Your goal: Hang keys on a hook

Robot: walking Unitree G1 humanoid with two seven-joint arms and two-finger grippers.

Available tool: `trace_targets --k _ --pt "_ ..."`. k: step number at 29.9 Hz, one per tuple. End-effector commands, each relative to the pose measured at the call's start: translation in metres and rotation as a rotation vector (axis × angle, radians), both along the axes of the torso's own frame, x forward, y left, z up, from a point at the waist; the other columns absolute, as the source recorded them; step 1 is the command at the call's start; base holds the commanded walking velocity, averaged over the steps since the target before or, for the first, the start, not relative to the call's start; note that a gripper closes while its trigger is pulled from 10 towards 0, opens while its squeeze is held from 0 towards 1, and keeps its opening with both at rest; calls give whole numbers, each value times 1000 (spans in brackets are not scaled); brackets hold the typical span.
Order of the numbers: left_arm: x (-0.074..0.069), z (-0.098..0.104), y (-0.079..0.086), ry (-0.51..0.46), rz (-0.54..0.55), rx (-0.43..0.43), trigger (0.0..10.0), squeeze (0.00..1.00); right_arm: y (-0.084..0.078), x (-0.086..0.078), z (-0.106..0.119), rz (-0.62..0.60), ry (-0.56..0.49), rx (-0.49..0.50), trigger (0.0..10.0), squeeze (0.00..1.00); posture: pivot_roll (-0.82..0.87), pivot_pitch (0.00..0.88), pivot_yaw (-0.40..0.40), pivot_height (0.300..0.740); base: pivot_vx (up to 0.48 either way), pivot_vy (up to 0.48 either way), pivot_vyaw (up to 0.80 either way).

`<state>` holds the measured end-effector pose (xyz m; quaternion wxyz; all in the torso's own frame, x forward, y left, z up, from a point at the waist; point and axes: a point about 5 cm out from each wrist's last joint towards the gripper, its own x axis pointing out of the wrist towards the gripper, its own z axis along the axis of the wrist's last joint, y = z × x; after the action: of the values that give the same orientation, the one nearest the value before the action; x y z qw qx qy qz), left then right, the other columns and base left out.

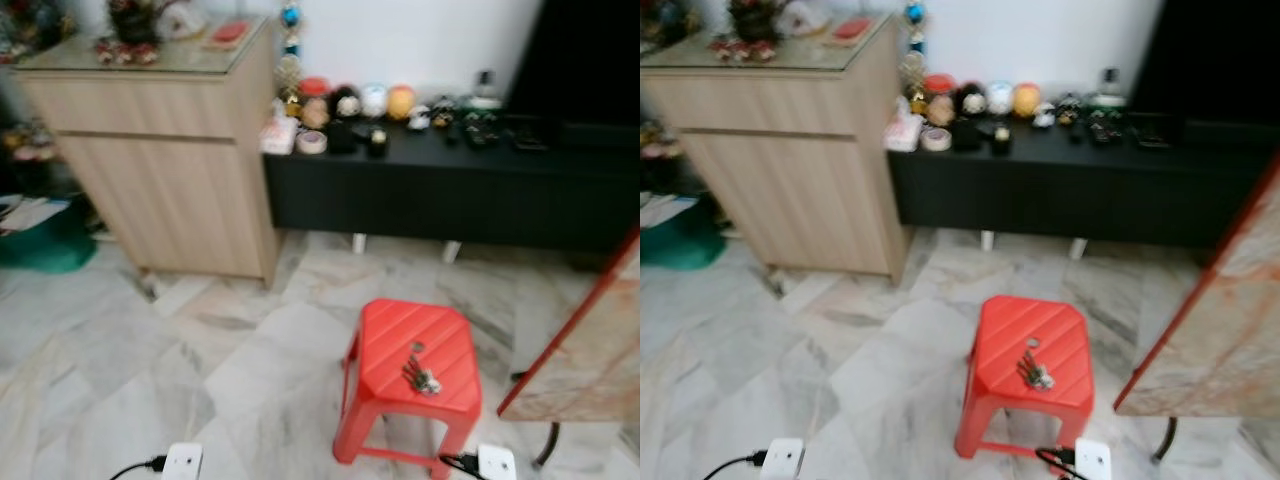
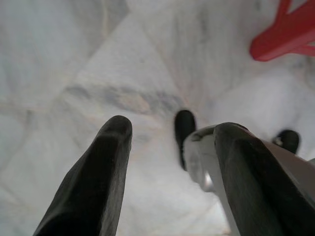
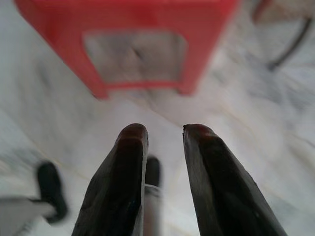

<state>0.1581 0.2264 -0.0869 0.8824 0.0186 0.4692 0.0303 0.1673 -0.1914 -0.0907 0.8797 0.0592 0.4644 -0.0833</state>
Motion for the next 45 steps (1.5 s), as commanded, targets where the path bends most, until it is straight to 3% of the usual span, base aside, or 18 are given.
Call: trace_targets --k 1,17,24,27,33,45 --pt "5 1 -6 -11 0 -20 10000 0 -9 -10 -3 -24 27 -21 10000 0 28 0 -11 740 334 0 0" --pt "6 1 -6 -13 2 -27 10000 0 12 -9 -5 7 4 -18 10000 0 31 0 -16 740 314 0 93" --pt "6 1 -7 -20 0 -31 10000 0 10 7 3 5 -56 2 10000 0 27 0 -17 740 0 0 63" --pt "6 2 -7 -27 1 -30 10000 0 17 24 12 57 -136 25 10000 0 26 0 -17 740 0 0 0" --pt "8 3 -4 -50 14 -24 10000 0 7 40 23 64 -217 31 10000 0 22 0 -16 740 0 0 0" --pt "8 4 -3 -53 21 -27 10000 0 9 36 20 56 -206 36 10000 0 25 0 -20 740 0 0 0"
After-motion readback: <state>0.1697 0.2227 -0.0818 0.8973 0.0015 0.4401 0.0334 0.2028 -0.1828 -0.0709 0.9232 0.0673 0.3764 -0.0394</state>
